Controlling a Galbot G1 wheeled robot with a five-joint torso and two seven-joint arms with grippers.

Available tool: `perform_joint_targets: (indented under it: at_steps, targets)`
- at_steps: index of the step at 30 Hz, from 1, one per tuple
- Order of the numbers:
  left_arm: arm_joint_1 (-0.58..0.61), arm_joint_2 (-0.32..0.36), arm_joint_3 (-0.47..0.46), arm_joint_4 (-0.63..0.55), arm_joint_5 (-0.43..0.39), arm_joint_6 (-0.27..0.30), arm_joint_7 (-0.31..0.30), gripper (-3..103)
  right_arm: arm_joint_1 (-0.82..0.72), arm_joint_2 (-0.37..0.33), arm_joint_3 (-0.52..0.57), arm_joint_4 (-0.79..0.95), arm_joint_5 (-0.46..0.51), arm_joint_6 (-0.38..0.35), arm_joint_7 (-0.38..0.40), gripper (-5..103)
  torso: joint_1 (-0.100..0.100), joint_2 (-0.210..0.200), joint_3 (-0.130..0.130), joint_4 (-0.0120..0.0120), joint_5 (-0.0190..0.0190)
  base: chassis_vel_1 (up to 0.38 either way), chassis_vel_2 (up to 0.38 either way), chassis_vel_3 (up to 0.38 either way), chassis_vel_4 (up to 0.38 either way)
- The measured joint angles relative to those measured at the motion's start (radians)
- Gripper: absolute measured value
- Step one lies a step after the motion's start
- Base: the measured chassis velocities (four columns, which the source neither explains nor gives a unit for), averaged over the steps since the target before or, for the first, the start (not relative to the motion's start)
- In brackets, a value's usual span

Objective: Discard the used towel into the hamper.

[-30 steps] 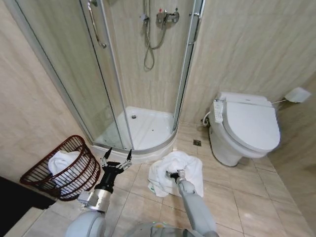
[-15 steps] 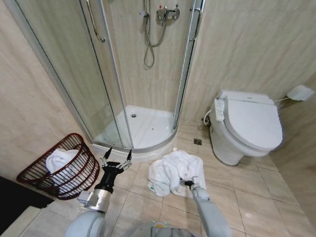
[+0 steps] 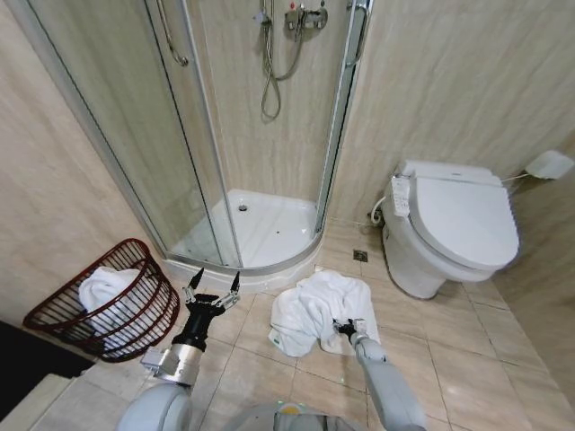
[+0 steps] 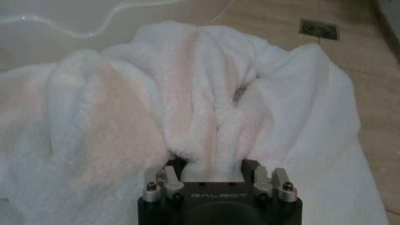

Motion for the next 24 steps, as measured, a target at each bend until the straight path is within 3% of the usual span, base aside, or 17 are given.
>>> perform_joint_targets:
  at_steps: [11,16,19,24]
  targets:
    - [0.000,0.000,0.000,0.000,0.000,0.000,0.000,99,-0.117,-0.049,0.005,0.258,0.001,-0.004,0.009,31,-0.003,-0.020,-0.017,-0.0003,-0.0002,0.000,0.000,0.000,0.000]
    - [0.000,0.000,0.000,0.000,0.000,0.000,0.000,99,-0.152,-0.052,0.012,0.308,0.019,-0.005,0.009,24,-0.003,-0.019,-0.017,-0.0001,-0.0001,0.000,0.000,0.000,0.000]
    - [0.000,0.000,0.000,0.000,0.000,0.000,0.000,99,-0.172,-0.054,0.019,0.334,0.027,0.000,0.009,12,-0.002,-0.017,-0.015,-0.0001,-0.0001,0.000,0.000,0.000,0.000]
    - [0.000,0.000,0.000,0.000,0.000,0.000,0.000,99,-0.178,-0.056,0.020,0.333,0.029,0.006,0.007,2,-0.002,-0.016,-0.014,-0.0002,0.0000,0.000,0.000,0.000,0.000]
